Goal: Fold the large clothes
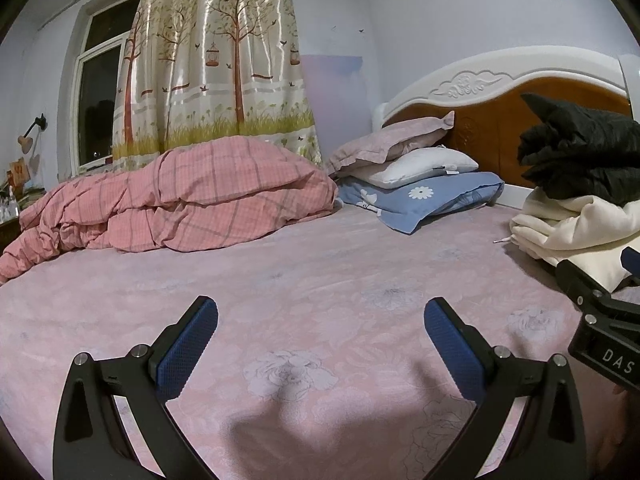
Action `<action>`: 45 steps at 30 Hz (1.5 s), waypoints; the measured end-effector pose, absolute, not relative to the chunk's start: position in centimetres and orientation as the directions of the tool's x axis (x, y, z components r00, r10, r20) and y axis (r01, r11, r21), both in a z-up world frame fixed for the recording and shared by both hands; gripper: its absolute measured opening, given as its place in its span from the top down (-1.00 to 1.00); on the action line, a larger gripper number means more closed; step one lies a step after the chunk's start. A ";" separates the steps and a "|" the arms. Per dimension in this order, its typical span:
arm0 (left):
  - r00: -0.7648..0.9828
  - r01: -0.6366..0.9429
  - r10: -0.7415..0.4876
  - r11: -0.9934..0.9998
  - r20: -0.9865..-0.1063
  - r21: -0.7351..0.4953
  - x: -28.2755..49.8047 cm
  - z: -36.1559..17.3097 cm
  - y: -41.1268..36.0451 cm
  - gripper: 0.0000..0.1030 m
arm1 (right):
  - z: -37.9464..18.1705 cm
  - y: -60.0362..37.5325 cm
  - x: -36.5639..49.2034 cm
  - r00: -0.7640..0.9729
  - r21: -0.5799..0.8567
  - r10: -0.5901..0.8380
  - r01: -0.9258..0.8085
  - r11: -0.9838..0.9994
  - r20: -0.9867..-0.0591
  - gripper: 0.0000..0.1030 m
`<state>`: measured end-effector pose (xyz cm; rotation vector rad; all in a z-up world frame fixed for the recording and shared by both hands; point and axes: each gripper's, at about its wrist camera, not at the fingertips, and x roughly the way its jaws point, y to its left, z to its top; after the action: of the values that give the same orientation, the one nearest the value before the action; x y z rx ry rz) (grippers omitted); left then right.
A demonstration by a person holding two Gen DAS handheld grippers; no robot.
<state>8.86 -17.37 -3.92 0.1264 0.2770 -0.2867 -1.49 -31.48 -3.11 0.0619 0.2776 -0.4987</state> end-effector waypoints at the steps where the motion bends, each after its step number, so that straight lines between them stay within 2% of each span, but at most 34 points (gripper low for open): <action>1: 0.921 0.295 -0.260 0.952 -0.290 0.084 8.9 -3.9 -17.5 -0.99 | -3.1 -31.5 -1.5 0.841 -0.009 -0.463 0.480 0.877 -0.279 -0.99; 45: 0.912 0.286 -0.240 0.954 -0.334 0.094 9.7 -4.4 -17.4 -1.00 | -3.2 -31.5 -1.0 0.831 -0.016 -0.472 0.490 0.872 -0.295 -0.99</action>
<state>9.68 -17.40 -4.43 0.1424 0.3253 -0.2720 -1.01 -31.53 -3.21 0.0616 0.2968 -0.5106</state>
